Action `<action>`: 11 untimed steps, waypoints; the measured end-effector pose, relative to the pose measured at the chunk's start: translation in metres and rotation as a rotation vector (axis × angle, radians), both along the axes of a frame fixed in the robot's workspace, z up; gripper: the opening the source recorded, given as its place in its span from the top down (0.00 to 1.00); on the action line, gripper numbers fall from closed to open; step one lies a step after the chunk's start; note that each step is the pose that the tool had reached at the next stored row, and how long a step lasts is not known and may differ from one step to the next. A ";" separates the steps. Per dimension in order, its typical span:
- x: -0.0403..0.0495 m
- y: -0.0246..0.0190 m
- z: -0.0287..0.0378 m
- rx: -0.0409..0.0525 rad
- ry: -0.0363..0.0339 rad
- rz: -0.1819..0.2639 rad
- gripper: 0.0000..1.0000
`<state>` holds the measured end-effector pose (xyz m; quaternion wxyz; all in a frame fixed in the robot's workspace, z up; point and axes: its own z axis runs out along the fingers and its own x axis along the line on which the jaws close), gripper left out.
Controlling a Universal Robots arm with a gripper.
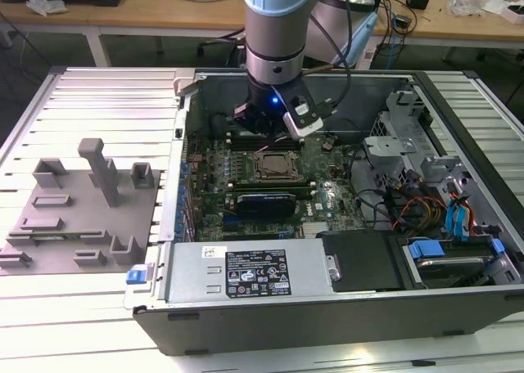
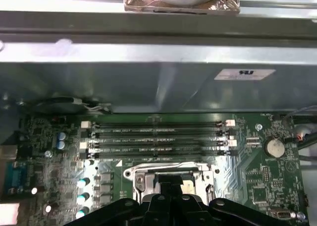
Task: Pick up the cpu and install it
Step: 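Install the first cpu locking lever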
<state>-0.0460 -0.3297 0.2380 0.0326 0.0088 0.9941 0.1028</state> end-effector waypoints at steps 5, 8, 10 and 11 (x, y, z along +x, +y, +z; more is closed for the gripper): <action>0.0009 0.0108 -0.0054 -0.0005 0.0018 -0.005 0.89; 0.0016 0.0149 -0.0094 -0.0010 0.0053 -0.007 0.89; 0.0021 0.0176 -0.0126 -0.0021 0.0084 -0.009 0.89; 0.0024 0.0182 -0.0135 -0.0023 0.0093 -0.010 0.89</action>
